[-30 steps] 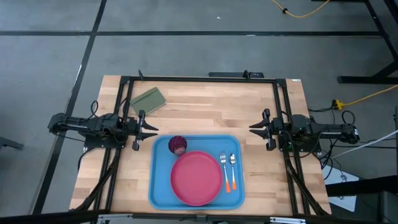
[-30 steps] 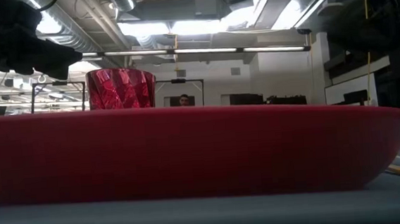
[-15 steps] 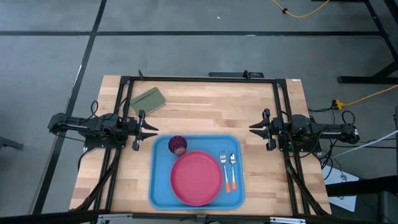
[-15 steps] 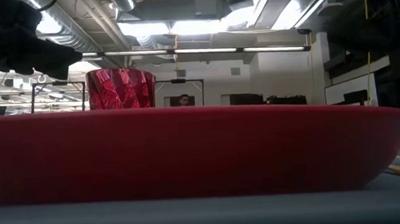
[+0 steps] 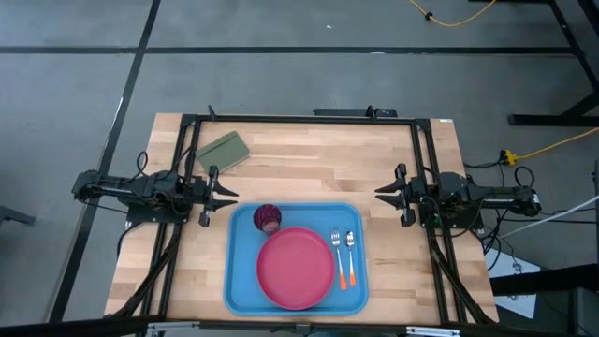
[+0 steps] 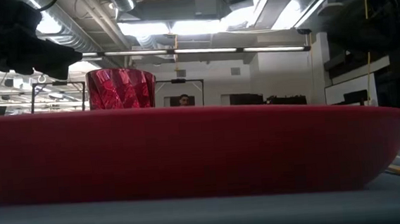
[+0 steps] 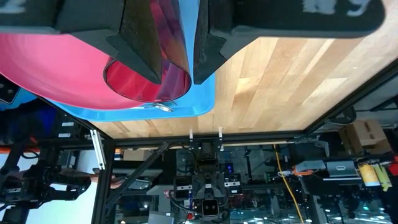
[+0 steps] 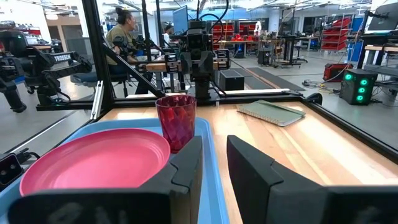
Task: Pick and place plate/cup/fork/spoon on tray
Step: Return to Home Position
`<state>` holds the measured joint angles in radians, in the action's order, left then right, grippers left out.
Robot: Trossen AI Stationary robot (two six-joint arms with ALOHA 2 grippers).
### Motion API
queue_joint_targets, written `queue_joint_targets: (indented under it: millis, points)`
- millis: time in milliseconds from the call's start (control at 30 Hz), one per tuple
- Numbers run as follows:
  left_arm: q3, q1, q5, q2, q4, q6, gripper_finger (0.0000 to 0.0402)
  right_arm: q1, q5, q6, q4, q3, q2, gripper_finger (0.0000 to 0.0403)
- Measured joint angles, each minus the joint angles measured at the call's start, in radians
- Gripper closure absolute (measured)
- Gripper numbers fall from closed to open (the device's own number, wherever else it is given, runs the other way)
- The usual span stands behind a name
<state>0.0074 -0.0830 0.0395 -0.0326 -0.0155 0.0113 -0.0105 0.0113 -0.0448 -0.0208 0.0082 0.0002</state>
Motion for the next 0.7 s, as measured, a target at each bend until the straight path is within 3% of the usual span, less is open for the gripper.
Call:
queue_joint_targets:
  millis: [267,467,700]
  points:
    - [0.000,0.000,0.000,0.000,0.000,0.000,0.0318,0.000,0.002,0.000,-0.008,-0.001,0.000,0.0324]
    - [0.000,0.000,0.000,0.000,0.000,0.000,0.0318,0.021,0.002,-0.001,-0.170,-0.001,0.000,0.0324]
    - [0.000,0.000,0.000,0.000,0.000,0.000,0.0318,0.045,0.004,-0.002,0.002,-0.001,0.007,0.0324]
